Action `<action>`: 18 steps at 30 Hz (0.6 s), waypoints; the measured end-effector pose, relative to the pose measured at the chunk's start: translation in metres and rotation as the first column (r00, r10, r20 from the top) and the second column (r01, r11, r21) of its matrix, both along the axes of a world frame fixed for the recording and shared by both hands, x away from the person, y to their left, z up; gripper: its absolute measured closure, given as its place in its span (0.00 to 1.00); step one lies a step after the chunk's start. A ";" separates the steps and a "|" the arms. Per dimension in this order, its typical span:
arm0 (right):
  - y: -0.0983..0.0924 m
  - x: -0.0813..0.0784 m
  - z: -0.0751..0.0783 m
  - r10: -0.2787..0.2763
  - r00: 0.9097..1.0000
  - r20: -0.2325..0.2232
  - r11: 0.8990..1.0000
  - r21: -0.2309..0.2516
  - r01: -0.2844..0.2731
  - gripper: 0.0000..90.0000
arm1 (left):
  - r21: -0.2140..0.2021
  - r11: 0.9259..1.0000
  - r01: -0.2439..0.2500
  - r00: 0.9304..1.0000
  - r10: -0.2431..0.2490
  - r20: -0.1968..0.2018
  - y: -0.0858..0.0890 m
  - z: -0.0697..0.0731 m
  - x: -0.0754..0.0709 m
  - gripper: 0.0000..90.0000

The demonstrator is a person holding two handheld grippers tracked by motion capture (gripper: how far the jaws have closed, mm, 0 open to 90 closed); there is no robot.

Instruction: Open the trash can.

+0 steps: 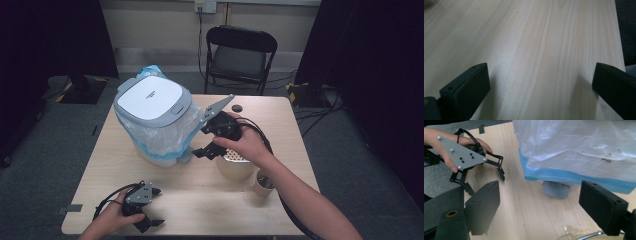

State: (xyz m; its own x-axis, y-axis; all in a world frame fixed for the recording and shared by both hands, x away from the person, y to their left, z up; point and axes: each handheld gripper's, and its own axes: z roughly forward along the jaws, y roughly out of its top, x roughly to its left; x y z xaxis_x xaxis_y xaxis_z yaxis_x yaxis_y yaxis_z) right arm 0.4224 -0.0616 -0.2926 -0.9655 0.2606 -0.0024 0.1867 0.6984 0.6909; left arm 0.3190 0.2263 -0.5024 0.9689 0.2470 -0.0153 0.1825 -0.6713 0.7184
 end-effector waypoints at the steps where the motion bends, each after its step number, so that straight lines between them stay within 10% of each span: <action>1: 0.000 0.001 0.001 -0.005 1.000 0.001 1.000 0.002 0.005 0.18 | 0.000 1.000 0.000 1.000 0.000 -0.001 0.000 0.000 0.000 0.01; 18: 0.009 0.006 0.017 -0.007 1.000 0.018 1.000 0.003 0.007 0.17 | 0.006 1.000 -0.003 1.000 0.003 0.002 0.000 0.000 0.000 0.01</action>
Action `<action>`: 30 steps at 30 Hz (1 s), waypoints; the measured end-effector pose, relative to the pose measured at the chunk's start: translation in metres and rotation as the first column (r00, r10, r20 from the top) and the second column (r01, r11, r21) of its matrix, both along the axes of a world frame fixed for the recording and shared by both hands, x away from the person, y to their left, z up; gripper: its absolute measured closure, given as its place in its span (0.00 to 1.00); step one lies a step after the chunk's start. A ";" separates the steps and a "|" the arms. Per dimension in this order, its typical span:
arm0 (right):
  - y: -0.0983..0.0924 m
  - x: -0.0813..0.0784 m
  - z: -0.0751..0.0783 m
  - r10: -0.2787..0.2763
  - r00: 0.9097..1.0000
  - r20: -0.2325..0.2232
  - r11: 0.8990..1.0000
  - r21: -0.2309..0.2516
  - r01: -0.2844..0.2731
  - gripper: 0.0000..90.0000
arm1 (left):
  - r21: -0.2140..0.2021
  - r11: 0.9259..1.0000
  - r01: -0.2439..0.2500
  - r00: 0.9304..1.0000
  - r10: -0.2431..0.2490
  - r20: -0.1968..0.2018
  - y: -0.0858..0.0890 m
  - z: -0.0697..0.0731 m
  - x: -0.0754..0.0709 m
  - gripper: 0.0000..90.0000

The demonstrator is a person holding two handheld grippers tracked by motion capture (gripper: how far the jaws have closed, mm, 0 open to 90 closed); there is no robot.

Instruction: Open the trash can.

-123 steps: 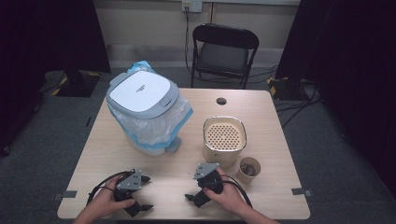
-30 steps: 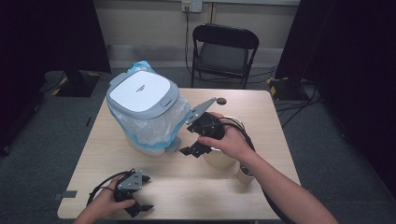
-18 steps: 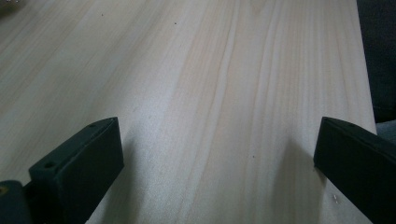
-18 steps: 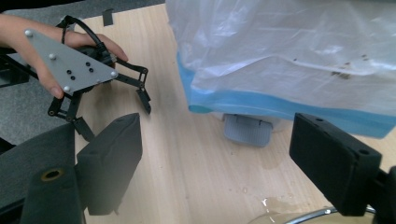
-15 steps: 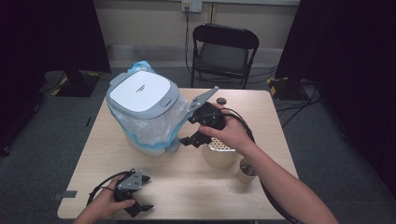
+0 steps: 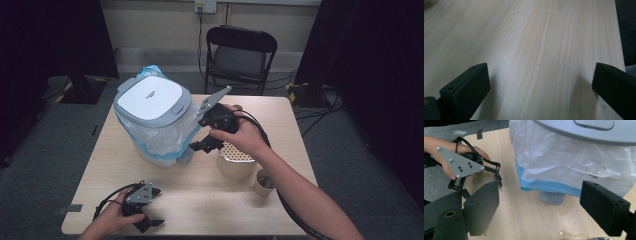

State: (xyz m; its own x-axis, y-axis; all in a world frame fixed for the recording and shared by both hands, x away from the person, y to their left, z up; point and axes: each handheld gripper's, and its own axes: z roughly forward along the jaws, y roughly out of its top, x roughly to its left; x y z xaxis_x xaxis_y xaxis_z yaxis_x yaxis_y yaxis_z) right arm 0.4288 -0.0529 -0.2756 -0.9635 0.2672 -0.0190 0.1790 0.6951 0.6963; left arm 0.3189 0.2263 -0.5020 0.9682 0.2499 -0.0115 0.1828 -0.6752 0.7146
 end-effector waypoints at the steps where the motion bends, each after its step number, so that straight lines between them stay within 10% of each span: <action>1: 0.001 0.001 0.002 -0.001 1.000 0.001 1.000 -0.001 0.001 0.17 | 0.000 1.000 0.000 1.000 0.000 0.000 0.000 0.000 0.000 0.01; 30: 0.021 0.022 0.026 0.007 1.000 0.024 0.999 0.032 -0.007 0.17 | 0.000 1.000 0.001 1.000 -0.001 0.000 0.000 0.000 0.000 0.01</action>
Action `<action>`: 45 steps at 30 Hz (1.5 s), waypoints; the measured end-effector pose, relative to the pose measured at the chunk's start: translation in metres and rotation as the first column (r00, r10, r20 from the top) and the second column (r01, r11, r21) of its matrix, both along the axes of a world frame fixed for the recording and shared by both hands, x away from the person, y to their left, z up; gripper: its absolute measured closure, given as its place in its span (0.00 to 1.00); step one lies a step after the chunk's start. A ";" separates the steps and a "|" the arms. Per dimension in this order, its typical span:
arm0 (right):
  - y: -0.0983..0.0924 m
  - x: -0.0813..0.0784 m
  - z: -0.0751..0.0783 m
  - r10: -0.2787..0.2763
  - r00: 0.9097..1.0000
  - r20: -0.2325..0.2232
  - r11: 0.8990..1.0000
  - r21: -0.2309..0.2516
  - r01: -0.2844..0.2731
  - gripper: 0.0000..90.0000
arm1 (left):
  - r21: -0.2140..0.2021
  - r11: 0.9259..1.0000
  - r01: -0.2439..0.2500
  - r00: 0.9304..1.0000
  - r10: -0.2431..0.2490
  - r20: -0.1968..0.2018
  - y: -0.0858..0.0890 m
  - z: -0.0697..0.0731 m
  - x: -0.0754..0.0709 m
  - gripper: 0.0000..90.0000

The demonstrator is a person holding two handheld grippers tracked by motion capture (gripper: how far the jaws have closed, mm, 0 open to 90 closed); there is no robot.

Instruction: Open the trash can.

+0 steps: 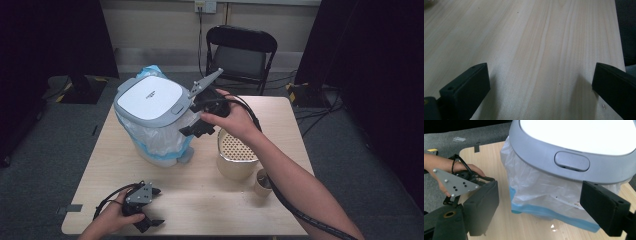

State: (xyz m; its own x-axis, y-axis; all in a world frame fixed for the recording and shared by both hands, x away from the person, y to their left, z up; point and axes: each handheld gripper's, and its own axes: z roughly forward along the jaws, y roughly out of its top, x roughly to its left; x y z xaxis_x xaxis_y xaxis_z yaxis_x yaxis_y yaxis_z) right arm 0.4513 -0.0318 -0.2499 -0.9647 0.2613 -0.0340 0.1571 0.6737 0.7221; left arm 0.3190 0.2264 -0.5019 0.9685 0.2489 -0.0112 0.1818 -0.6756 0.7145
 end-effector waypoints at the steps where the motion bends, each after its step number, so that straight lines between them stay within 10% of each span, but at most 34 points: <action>1: 0.002 0.001 0.001 0.002 1.000 0.001 1.000 -0.001 -0.002 0.17 | 0.000 1.000 0.000 1.000 0.000 0.000 0.000 0.000 0.000 0.01; 45: 0.039 0.021 -0.004 0.050 0.999 0.010 0.999 -0.012 -0.050 0.16 | 0.000 1.000 0.005 1.000 -0.005 0.001 0.000 0.000 0.000 0.00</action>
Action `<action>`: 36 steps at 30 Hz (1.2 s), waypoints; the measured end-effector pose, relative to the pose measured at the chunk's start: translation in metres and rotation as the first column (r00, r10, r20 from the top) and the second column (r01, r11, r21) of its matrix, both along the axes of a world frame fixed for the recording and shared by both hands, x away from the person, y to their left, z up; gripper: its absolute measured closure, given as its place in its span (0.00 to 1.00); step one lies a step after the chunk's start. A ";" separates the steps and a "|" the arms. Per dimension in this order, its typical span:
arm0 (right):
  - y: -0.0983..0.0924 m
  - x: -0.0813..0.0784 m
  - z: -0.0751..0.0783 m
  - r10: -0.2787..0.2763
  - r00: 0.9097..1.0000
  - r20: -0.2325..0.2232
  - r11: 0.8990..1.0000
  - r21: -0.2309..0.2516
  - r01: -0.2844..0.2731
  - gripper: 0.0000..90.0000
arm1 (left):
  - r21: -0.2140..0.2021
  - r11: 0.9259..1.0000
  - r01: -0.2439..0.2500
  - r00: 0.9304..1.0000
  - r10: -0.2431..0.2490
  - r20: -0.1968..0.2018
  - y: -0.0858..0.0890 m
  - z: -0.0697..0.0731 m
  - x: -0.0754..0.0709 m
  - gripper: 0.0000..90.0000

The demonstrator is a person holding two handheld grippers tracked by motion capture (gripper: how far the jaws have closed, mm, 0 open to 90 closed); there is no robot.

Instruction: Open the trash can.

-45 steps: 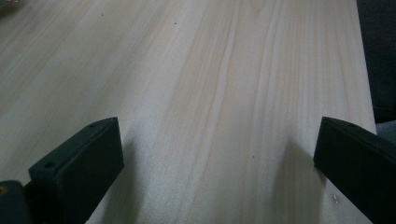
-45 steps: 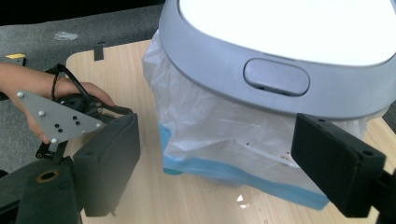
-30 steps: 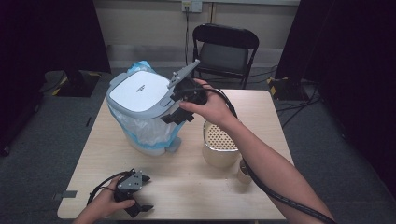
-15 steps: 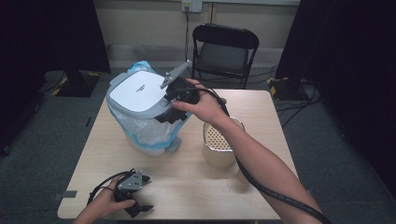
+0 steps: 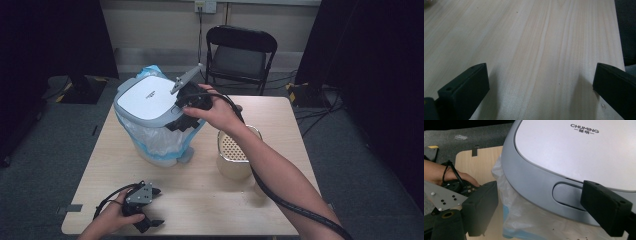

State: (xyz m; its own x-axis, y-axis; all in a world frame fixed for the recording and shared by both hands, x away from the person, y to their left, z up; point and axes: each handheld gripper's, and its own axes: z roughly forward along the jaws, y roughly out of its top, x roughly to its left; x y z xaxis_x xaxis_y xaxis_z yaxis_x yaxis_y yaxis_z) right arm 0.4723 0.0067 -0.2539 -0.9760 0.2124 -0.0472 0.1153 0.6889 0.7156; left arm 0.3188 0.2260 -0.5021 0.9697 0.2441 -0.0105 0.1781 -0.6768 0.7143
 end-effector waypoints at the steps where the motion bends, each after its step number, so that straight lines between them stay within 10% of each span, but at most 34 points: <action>1: 0.000 0.001 0.000 0.002 1.000 0.001 1.000 0.005 -0.002 0.16 | 0.000 1.000 0.000 1.000 0.000 0.000 0.000 0.000 0.000 0.00; 36: -0.057 -0.017 -0.003 -0.036 0.999 0.004 0.999 0.032 0.036 0.17 | 0.001 1.000 0.000 1.000 0.000 0.000 0.000 0.000 0.000 0.00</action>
